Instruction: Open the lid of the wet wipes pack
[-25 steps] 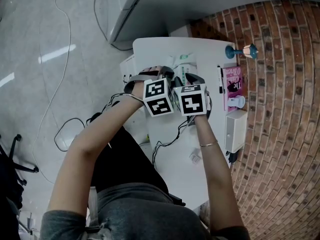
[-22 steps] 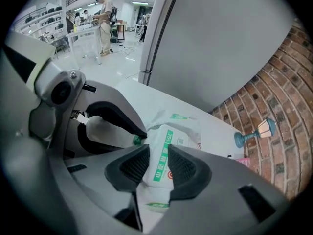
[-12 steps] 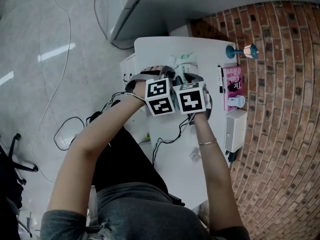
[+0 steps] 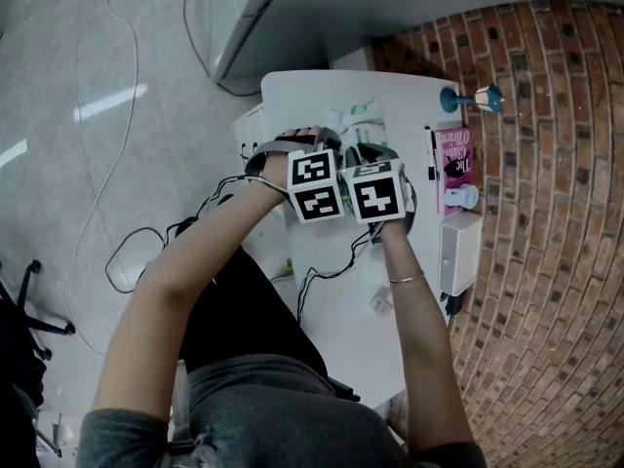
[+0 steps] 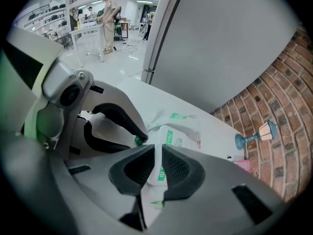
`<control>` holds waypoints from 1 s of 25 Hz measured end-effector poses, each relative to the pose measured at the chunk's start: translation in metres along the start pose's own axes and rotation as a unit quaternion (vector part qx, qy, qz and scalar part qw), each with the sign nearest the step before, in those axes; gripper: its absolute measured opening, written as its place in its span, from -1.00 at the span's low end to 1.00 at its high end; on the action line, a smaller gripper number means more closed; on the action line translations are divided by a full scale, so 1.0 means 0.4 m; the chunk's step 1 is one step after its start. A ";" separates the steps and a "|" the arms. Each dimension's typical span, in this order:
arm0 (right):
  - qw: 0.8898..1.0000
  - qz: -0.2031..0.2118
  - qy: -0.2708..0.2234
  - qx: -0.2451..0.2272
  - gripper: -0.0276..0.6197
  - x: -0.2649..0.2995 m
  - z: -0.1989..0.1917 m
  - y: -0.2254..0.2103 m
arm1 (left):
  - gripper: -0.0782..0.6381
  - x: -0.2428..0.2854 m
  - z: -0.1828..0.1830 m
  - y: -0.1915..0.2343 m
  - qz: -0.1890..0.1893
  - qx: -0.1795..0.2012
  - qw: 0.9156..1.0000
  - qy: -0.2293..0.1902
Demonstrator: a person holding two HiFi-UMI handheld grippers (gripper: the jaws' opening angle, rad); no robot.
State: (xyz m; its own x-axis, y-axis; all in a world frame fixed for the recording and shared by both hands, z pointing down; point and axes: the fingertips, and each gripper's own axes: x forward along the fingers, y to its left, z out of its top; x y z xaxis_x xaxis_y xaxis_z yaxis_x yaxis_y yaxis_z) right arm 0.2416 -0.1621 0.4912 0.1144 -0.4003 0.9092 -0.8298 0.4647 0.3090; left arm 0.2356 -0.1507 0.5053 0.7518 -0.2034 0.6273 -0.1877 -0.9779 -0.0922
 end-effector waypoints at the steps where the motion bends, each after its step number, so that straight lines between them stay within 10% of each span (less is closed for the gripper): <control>1: 1.000 0.003 -0.001 0.004 -0.76 -0.001 0.001 0.000 | -0.45 0.001 -0.001 0.001 -0.002 -0.001 1.000 0.002; 25: 0.999 0.022 -0.011 0.029 -0.80 -0.015 0.002 -0.003 | -0.51 0.011 -0.007 0.000 -0.020 -0.005 0.999 0.029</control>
State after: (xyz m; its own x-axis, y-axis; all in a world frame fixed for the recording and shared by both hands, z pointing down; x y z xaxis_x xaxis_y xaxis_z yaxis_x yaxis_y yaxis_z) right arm 0.2415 -0.1611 0.4848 0.0649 -0.3975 0.9153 -0.8641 0.4364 0.2508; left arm 0.2370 -0.1516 0.5100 0.7211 -0.1617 0.6737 -0.1651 -0.9845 -0.0596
